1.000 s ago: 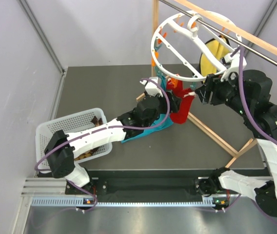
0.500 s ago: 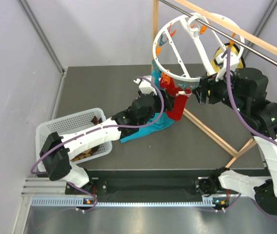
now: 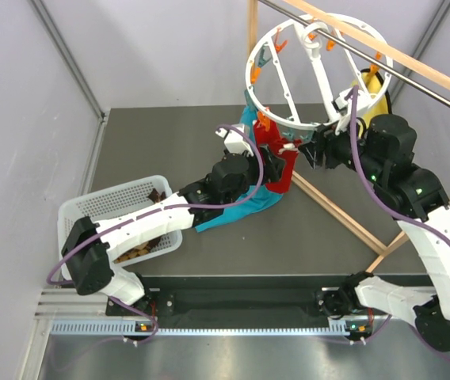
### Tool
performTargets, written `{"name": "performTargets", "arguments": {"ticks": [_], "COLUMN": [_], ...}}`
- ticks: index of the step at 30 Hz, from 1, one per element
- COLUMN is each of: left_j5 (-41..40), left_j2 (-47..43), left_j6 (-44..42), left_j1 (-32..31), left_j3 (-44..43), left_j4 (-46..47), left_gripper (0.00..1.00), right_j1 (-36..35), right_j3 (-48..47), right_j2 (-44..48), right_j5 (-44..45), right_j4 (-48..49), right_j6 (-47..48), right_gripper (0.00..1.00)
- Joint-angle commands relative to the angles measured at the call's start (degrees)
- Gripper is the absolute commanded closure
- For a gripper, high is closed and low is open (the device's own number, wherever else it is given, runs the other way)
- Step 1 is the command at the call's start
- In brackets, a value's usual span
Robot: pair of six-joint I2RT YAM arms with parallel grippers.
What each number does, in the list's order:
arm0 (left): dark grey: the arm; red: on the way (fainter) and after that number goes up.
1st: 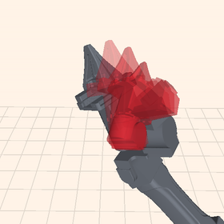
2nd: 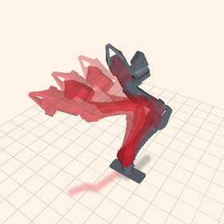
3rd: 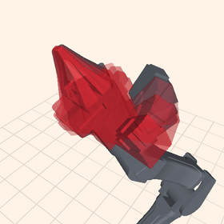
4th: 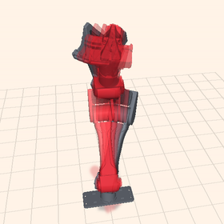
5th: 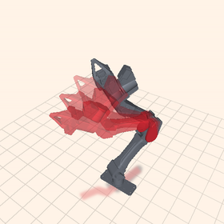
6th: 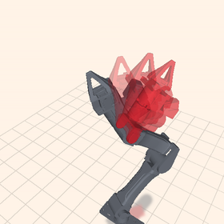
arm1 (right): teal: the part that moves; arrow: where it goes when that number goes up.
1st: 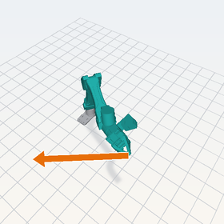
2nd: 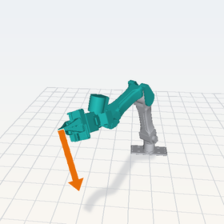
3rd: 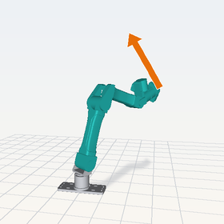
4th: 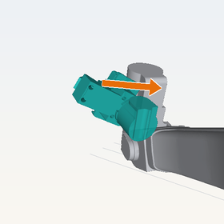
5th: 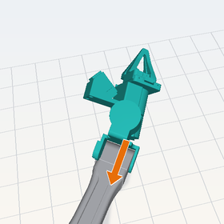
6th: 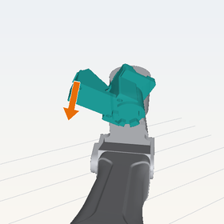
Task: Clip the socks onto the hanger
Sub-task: Open the clamp at the hanger.
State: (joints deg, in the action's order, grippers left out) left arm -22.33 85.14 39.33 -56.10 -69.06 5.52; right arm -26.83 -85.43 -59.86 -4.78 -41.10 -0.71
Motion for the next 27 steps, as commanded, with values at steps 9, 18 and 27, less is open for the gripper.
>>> {"name": "performTargets", "arguments": {"ticks": [9,18,27], "left_j5": [1.15,1.58,3.69], "left_j2": [-2.70,-3.40,-4.63], "left_j6": [1.54,1.80,1.28], "left_j1": [0.29,0.28,0.29], "left_j3": [0.59,0.50,0.50], "left_j4": [0.63,0.55,-0.77], "left_gripper": [0.20,0.20,0.20], "right_j1": [0.20,0.20,0.20], "right_j3": [1.93,3.69,4.22], "right_j2": [2.20,1.50,0.70], "right_j5": [-0.06,-0.50,0.47], "right_j4": [12.19,14.38,15.70], "right_j6": [-2.63,-2.80,-4.64], "right_gripper": [0.44,0.52,0.81]}}
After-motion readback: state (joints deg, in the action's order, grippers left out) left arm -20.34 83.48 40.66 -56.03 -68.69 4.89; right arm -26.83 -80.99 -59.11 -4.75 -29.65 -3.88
